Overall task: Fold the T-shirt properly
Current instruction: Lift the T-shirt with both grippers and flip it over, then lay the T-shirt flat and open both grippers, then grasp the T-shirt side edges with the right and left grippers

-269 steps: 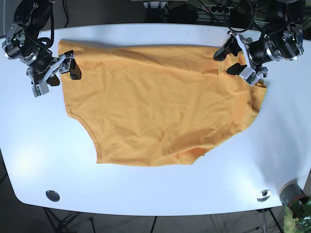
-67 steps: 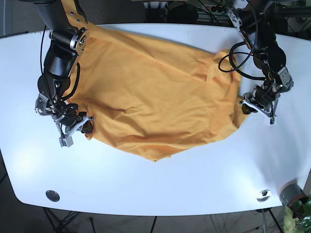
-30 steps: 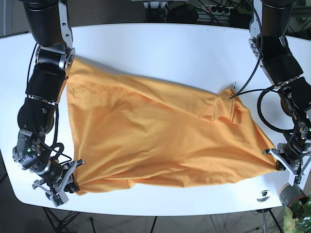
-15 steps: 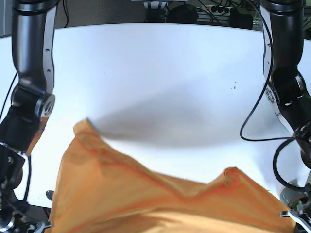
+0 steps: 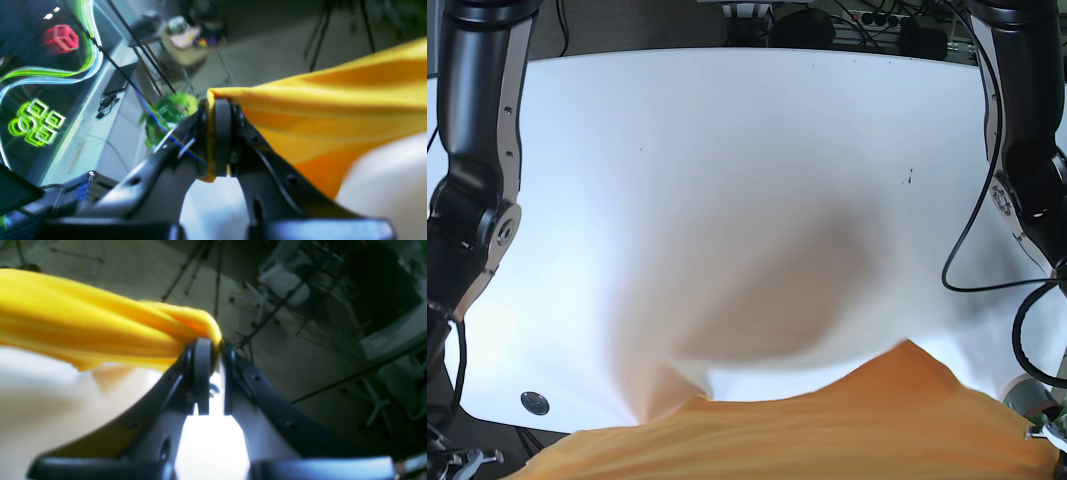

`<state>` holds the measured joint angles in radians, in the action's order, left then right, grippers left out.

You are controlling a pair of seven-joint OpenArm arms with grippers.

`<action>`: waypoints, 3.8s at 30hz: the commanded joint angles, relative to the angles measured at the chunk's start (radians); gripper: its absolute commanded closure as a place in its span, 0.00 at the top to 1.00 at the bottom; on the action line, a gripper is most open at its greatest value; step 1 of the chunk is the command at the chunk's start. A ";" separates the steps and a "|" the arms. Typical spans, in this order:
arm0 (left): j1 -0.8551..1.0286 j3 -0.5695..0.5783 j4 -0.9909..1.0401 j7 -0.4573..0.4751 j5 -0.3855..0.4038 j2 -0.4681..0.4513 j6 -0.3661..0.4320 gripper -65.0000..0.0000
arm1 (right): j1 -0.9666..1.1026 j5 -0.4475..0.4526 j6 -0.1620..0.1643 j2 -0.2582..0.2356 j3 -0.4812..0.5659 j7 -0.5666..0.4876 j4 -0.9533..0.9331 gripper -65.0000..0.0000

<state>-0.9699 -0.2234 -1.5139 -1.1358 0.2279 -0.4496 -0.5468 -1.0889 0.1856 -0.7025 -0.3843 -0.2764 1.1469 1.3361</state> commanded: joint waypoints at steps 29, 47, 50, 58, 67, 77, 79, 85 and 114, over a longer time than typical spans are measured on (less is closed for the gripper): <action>0.968 -0.261 -0.405 0.021 0.008 0.044 -0.151 0.00 | 1.079 0.222 0.004 0.091 -0.347 0.068 0.509 0.04; 1.288 -0.394 -0.403 0.142 0.001 0.143 -0.151 0.00 | 1.354 0.256 0.004 0.130 -0.418 0.063 0.507 0.04; 1.322 -0.417 -0.402 0.142 0.001 0.145 -0.151 0.00 | 1.390 0.257 0.004 0.132 -0.419 0.063 0.507 0.04; 1.368 -0.446 -0.400 0.144 0.001 0.165 -0.151 0.00 | 1.452 0.259 0.004 0.146 -0.421 0.061 0.509 0.04; 1.368 -0.440 -0.400 0.136 0.000 0.163 -0.151 0.41 | 1.409 0.254 0.004 0.192 -0.475 0.061 0.575 0.57; 1.301 -0.445 -0.416 0.135 0.011 0.163 -0.151 0.61 | 1.208 0.217 0.004 0.192 -0.447 0.068 0.566 0.85; 1.293 -0.445 -0.419 0.135 0.032 0.165 -0.151 0.61 | 1.151 0.154 0.004 0.184 -0.386 0.068 0.566 0.85; 1.259 -0.446 -0.419 0.135 0.103 0.163 -0.151 0.61 | 0.982 -0.007 0.004 0.180 -0.266 0.060 0.487 0.85; 1.244 -0.439 -0.414 0.136 0.043 0.200 -0.151 0.61 | 0.445 -0.321 0.004 0.087 -0.251 -0.726 -0.763 0.85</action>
<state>0.2798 -0.6575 -1.9121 -1.0157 0.2634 -0.2340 -0.7002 -0.6102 -0.1429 -0.6937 -0.2749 -0.5255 0.4313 0.5751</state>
